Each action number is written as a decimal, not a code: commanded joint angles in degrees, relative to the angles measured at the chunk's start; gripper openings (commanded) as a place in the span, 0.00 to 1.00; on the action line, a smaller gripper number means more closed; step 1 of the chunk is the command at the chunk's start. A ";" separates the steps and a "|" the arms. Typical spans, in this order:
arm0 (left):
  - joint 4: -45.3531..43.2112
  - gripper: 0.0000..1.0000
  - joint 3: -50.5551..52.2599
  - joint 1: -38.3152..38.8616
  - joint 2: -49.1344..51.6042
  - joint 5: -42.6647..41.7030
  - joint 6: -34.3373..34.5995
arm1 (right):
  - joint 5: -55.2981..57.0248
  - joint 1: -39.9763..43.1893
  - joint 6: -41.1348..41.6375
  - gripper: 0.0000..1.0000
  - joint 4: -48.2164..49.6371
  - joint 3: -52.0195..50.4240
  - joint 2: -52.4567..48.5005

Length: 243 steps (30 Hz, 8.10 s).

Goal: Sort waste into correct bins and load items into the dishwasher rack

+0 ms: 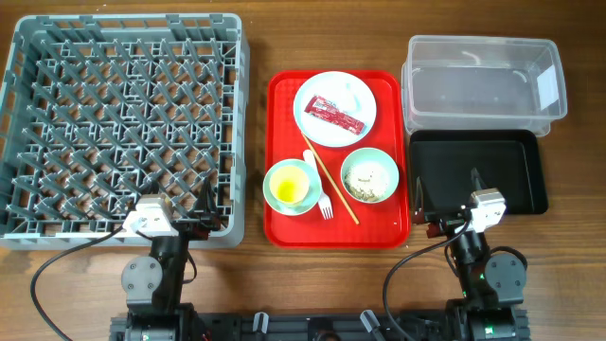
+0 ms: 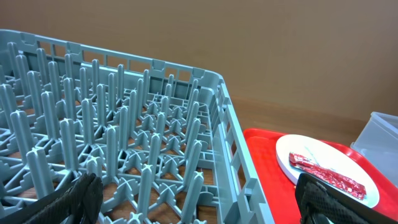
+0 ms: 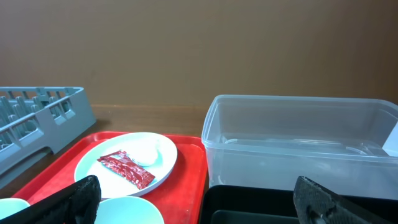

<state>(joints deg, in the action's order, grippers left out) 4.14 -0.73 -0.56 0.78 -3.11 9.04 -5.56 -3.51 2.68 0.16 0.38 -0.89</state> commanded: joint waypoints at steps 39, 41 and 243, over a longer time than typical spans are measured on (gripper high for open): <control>0.00 1.00 0.42 -0.48 -0.39 -0.20 -1.16 | -0.72 -0.17 -0.79 1.00 0.20 -0.09 0.09; 0.02 1.00 0.42 -0.48 -0.39 0.15 -1.14 | -0.94 -0.20 -0.70 1.00 0.37 -0.09 0.09; 30.47 1.00 -41.90 -0.46 50.99 -1.57 1.70 | 5.75 0.90 31.30 0.04 -50.38 95.21 -107.89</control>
<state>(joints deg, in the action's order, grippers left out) 34.61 -41.54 -0.56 51.75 -4.21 10.37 0.08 -6.44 23.75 -48.05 95.96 -107.94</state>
